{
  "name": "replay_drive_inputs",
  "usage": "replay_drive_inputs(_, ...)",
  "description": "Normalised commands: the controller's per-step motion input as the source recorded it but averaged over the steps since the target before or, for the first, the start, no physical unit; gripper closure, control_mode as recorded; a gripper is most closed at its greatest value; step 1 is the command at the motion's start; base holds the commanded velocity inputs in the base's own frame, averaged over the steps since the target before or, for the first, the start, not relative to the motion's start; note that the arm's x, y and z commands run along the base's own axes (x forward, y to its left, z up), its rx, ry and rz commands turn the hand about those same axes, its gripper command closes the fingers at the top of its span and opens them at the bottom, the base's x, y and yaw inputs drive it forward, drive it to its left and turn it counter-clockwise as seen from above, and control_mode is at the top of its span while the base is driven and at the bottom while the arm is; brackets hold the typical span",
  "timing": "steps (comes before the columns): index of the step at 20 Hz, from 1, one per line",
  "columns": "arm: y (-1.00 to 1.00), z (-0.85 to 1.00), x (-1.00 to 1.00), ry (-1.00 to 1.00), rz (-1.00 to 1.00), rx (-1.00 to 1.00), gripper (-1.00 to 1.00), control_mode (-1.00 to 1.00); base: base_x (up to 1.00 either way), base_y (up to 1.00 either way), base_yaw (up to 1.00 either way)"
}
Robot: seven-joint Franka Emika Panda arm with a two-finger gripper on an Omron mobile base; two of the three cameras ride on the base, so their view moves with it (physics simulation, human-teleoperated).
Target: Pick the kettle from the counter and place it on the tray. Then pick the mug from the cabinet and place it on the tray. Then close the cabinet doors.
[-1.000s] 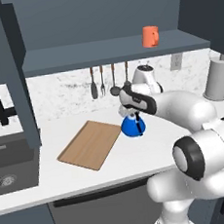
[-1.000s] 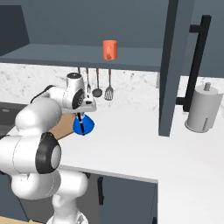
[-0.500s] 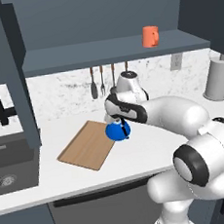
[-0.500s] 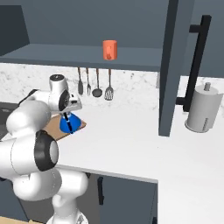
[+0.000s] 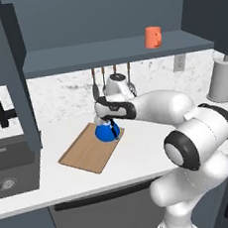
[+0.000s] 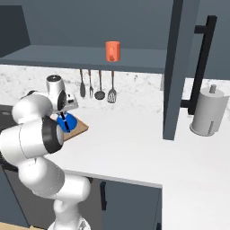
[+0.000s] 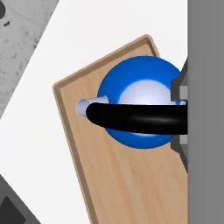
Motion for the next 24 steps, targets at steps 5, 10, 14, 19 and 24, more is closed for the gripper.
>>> replay_drive_inputs(5, 0.17, -0.16, 0.41, 0.01, 0.06, -0.01, 1.0, -1.0, 0.0, 0.0, 0.0)
replay_drive_inputs(10, 0.09, -0.22, 0.34, 0.01, 0.08, 0.0, 1.0, -1.0, 0.0, 0.0, 0.0)
replay_drive_inputs(14, 0.0, -0.19, 0.28, 0.0, 0.11, 0.0, 1.0, -1.0, 0.0, 0.0, 0.0)
replay_drive_inputs(19, 0.01, -0.12, 0.13, 0.0, 0.1, 0.0, 1.0, -1.0, 0.0, 0.0, 0.0)
replay_drive_inputs(24, 0.02, -0.02, 0.05, -0.06, 0.1, 0.01, 1.0, -1.0, 0.0, 0.0, 0.0)
